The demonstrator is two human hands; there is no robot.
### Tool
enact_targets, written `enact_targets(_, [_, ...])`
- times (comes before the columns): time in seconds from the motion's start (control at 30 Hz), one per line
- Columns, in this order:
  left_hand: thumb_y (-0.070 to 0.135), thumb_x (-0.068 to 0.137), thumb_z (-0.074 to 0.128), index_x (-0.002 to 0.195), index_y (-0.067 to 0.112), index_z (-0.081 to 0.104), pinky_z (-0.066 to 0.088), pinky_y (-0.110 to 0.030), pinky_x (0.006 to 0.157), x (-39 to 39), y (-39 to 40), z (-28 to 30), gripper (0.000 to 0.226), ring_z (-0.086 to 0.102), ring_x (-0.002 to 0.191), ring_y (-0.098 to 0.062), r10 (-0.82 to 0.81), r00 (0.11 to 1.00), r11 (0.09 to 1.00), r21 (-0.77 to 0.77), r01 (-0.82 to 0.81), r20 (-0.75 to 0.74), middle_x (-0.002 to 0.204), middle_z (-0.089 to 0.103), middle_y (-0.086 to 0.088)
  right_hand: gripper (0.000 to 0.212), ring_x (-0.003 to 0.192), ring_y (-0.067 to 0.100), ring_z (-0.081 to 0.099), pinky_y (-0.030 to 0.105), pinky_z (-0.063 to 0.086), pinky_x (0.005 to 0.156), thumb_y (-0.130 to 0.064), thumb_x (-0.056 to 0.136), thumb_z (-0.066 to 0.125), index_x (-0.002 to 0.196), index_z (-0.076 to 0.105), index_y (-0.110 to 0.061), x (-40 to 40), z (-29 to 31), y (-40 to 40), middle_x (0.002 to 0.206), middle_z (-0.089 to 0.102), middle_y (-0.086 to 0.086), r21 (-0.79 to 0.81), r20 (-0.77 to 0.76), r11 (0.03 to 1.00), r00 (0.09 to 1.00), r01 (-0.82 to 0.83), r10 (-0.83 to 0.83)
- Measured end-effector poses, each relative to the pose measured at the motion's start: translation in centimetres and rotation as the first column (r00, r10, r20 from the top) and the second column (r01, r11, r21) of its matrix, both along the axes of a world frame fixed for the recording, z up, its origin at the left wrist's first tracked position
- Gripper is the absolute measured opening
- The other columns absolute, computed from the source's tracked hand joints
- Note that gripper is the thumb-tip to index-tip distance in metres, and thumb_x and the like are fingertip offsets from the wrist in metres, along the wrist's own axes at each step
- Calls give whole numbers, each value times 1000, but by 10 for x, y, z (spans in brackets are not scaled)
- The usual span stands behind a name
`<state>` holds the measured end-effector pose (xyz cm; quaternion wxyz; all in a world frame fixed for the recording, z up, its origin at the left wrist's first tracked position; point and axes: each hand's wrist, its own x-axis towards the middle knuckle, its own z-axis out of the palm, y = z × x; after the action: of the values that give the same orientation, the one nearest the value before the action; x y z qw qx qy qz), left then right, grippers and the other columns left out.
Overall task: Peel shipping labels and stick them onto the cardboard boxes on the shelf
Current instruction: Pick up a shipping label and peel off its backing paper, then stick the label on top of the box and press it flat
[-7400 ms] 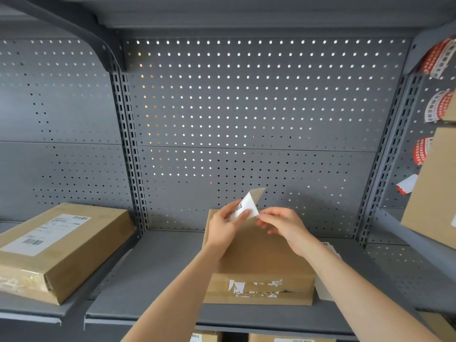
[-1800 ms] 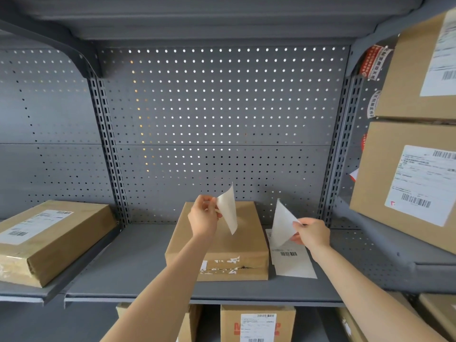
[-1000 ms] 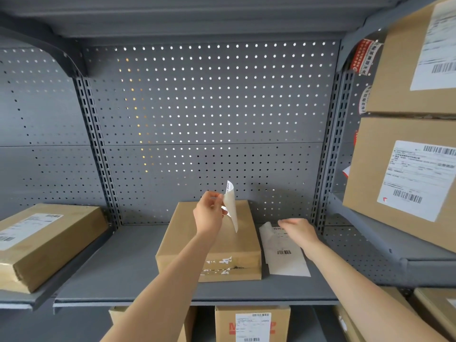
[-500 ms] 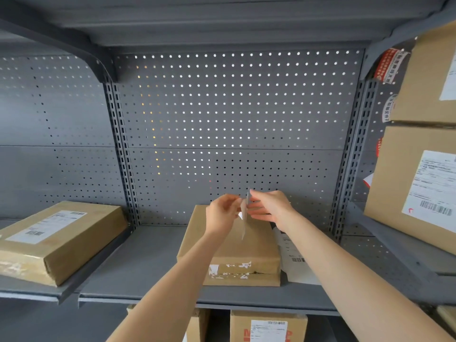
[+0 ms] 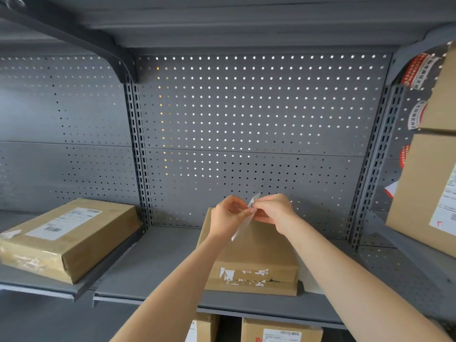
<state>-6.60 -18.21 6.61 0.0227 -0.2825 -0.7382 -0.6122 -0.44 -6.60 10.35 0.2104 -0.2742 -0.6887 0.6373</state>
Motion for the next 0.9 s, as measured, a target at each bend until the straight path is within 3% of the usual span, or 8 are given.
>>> enact_targets(0.1, [37, 70, 81, 83, 13, 63, 49, -19, 61, -4, -3, -1, 33, 59, 68, -6, 14, 1000, 1000, 1, -14, 2, 76, 65, 9, 24, 77, 26, 69, 28, 57, 61, 12, 75, 63, 93, 70, -1, -6, -3, -1, 89, 68, 16, -12, -32, 999, 999, 39, -40])
enact_targets(0.23, [38, 72, 78, 84, 11, 61, 41, -18, 51, -9, -7, -7, 34, 53, 63, -5, 38, 997, 999, 9, -38, 62, 68, 58, 9, 21, 90, 28, 66, 35, 57, 74, 3, 77, 65, 93, 71, -9, -10, -11, 9, 97, 68, 12, 50, -57, 988, 988, 149, -146])
enact_targets(0.33, [45, 78, 71, 87, 15, 58, 41, -23, 57, -18, -11, -16, 34, 55, 68, -11, 82, 986, 997, 0, -83, 148, 77, 60, 2, 18, 95, 31, 68, 41, 56, 86, 1, 78, 66, 91, 69, -12, -6, -17, 19, 102, 70, 14, -7, -91, 990, 986, 137, -137])
enact_targets(0.5, [52, 81, 63, 112, 19, 60, 51, -38, 93, -37, -15, -27, 45, 65, 97, -18, 79, 947, 997, -36, -71, 312, 107, 66, 4, 15, 86, 26, 67, 40, 54, 90, 0, 83, 64, 94, 68, -10, 7, -24, 25, 100, 71, 14, -42, -155, 998, 987, 43, -49])
enact_targets(0.57, [43, 82, 66, 119, 14, 60, 53, -36, 92, -37, -15, -26, 47, 66, 99, -17, -24, 927, 1000, -3, 27, 374, 112, 67, 0, 13, 86, 26, 68, 39, 55, 87, 1, 84, 64, 88, 68, -11, 10, -27, 26, 101, 71, 14, -77, -188, 997, 982, -6, -9])
enact_targets(0.67, [17, 84, 69, 114, 7, 60, 54, -29, 86, -32, -15, -23, 33, 66, 95, -19, -162, 895, 985, 116, 125, 416, 105, 68, -5, 12, 91, 27, 68, 38, 56, 85, 1, 85, 63, 90, 66, -9, 11, -33, 28, 102, 71, 13, -92, -196, 995, 980, -43, 24])
enact_targets(0.8, [6, 82, 70, 114, 5, 61, 56, -25, 80, -31, -17, -22, 33, 67, 90, -19, -182, 915, 983, 99, 157, 360, 97, 67, -6, 17, 97, 25, 68, 38, 55, 88, 0, 84, 64, 100, 64, -7, 15, -40, 31, 105, 71, 12, 65, -106, 995, 991, -71, 78])
enact_targets(0.9, [8, 82, 71, 114, 7, 61, 56, -32, 86, -34, -17, -23, 34, 66, 93, -21, -159, 936, 987, 32, 157, 315, 101, 65, -11, 24, 99, 20, 65, 33, 55, 84, -2, 82, 67, 103, 59, -12, 18, -45, 30, 109, 67, 4, 236, -26, 966, 993, -110, 119])
